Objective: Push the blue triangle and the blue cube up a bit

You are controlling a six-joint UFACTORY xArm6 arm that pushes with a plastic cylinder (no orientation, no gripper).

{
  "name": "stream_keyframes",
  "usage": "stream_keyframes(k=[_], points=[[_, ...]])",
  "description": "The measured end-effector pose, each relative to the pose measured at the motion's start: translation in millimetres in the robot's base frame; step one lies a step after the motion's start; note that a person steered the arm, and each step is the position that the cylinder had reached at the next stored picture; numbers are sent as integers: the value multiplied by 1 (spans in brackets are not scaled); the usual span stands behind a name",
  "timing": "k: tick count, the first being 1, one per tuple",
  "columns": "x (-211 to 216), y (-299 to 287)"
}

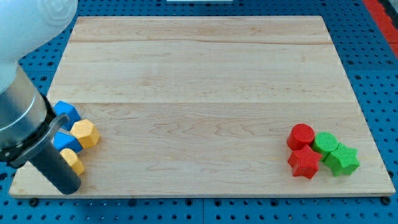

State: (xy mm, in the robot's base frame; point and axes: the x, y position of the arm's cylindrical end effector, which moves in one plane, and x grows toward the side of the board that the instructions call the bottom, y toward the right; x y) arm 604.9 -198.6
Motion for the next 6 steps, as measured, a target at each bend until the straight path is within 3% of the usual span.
stream_keyframes(k=[2,4,6], points=[[-37,-1],[-11,-13],[-45,-53]])
